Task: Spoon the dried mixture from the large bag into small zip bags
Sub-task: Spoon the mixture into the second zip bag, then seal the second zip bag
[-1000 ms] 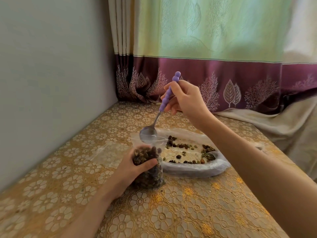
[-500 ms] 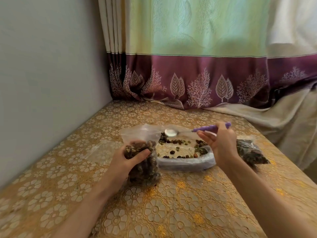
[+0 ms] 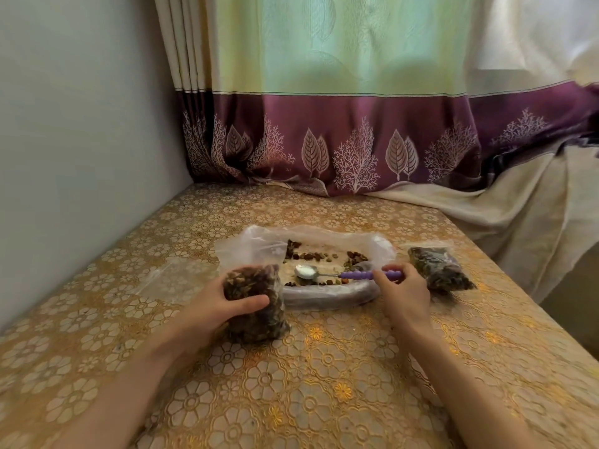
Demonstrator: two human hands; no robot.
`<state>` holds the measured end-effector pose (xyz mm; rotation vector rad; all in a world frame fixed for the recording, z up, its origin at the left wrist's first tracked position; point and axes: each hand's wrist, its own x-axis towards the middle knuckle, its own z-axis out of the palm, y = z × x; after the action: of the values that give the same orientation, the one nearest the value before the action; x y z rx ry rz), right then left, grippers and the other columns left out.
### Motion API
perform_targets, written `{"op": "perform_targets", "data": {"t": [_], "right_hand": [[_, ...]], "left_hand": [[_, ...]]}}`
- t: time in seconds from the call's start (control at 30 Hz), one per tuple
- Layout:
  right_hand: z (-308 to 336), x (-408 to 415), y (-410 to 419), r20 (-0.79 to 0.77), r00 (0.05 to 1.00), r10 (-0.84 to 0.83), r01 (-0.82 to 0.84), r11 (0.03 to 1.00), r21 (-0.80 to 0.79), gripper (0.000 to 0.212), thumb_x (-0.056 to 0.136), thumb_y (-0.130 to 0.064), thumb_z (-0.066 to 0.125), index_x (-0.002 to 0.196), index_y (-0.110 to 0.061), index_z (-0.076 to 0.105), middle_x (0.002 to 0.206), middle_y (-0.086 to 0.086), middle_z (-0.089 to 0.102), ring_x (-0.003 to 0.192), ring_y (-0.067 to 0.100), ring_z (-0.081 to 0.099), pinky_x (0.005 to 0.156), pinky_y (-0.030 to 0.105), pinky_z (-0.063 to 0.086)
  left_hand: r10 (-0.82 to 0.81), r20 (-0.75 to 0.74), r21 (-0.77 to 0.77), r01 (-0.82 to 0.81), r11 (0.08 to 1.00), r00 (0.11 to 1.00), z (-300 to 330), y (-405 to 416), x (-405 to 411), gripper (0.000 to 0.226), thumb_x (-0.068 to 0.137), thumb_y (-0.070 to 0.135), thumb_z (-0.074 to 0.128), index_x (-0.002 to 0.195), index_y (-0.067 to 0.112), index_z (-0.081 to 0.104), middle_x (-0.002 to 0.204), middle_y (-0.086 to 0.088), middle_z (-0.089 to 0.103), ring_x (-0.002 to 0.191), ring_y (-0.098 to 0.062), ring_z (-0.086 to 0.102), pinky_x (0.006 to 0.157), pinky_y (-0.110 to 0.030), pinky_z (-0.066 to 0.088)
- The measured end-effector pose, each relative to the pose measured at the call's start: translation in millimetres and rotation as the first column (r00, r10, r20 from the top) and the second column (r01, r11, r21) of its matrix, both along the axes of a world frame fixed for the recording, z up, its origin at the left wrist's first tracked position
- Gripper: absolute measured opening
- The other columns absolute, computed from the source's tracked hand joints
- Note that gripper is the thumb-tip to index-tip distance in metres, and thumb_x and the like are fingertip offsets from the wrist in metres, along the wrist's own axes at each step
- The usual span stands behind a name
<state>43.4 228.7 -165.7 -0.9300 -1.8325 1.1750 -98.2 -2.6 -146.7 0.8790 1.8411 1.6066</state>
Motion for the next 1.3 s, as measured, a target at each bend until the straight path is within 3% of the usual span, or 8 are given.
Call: {"op": "perform_targets", "data": {"t": [0.13,0.2,0.27,0.37,0.5,0.7,0.97,1.3], "right_hand": [[-4,4,-4,0.258,0.947,-0.192,0.088,0.927,0.364,0.033,0.090,-0.041,0.057,0.110,-0.015,0.062,0.115,0.007,0.055,0.108,0.023,0.045,0.088,0.036,0.035],[4,8,-13,0.066,0.973,-0.221,0.146,0.813,0.563,0.030,0.091,-0.033,0.058,0.109,-0.010,0.063,0.112,0.009,0.057,0.104,0.023,0.048,0.083,0.029,0.031],[9,7,-29,-0.127,0.992,0.019,0.065,0.774,0.630,0.019,0.091,-0.019,0.058,0.099,-0.004,0.064,0.099,0.010,0.061,0.085,0.014,0.055,0.078,0.015,0.036],[9,5,-57,-0.096,0.868,0.488,-0.414,0.816,0.405,0.015,0.093,-0.023,0.053,0.104,-0.016,0.060,0.096,0.000,0.065,0.072,0.005,0.061,0.068,0.012,0.050],[-3,3,-69,0.007,0.667,0.745,-0.743,0.665,0.080,0.047,0.082,-0.060,0.047,0.124,-0.039,0.050,0.114,-0.024,0.058,0.104,-0.012,0.055,0.082,0.011,0.048],[7,0,-64,-0.180,0.648,0.740,-0.733,0.670,0.117,0.039,0.084,-0.016,0.067,0.120,-0.026,0.055,0.114,-0.004,0.066,0.107,0.010,0.063,0.090,0.030,0.053],[9,4,-51,-0.066,0.590,0.805,-0.808,0.586,-0.066,0.044,0.075,-0.028,0.076,0.114,-0.038,0.058,0.111,-0.008,0.068,0.103,0.005,0.063,0.089,0.024,0.052],[14,4,-52,-0.064,0.621,0.781,-0.784,0.620,-0.034,0.050,0.075,-0.016,0.077,0.119,-0.030,0.058,0.112,-0.007,0.067,0.107,0.008,0.061,0.092,0.027,0.050]], "left_hand": [[0.010,-0.089,-0.004,-0.011,1.000,0.996,14,1,3,0.055,0.051,0.029,0.083,0.103,0.026,0.067,0.101,0.002,0.071,0.103,-0.021,0.062,0.088,-0.038,0.049],[0.013,-0.110,0.035,-0.009,0.999,0.994,22,2,7,0.049,0.052,0.029,0.084,0.099,0.030,0.068,0.102,0.001,0.071,0.102,-0.021,0.063,0.089,-0.042,0.048],[0.006,-0.150,0.067,0.004,0.998,0.989,28,4,16,0.047,0.053,0.033,0.084,0.097,0.035,0.068,0.103,0.003,0.070,0.102,-0.018,0.062,0.087,-0.039,0.050],[-0.035,-0.252,0.000,0.036,0.999,0.967,24,10,29,0.050,0.053,0.045,0.084,0.098,0.046,0.064,0.107,0.015,0.067,0.102,-0.007,0.061,0.084,-0.029,0.051],[-0.053,-0.211,-0.073,0.038,0.997,0.976,11,11,38,0.051,0.063,0.053,0.078,0.110,0.046,0.059,0.110,0.017,0.064,0.102,-0.001,0.059,0.077,-0.012,0.049],[0.102,-0.247,0.109,-0.077,0.991,0.963,18,17,43,0.048,0.054,0.039,0.074,0.100,0.034,0.066,0.094,0.019,0.068,0.088,0.004,0.061,0.068,-0.010,0.050],[0.006,-0.190,0.064,0.006,0.998,0.982,4,22,48,0.042,0.065,0.040,0.068,0.106,0.040,0.059,0.099,0.024,0.068,0.094,0.006,0.062,0.077,-0.013,0.052],[-0.058,-0.145,0.040,0.065,0.997,0.988,9,27,49,0.044,0.067,0.034,0.070,0.110,0.038,0.061,0.104,0.015,0.066,0.101,-0.002,0.060,0.080,-0.017,0.051]]}}
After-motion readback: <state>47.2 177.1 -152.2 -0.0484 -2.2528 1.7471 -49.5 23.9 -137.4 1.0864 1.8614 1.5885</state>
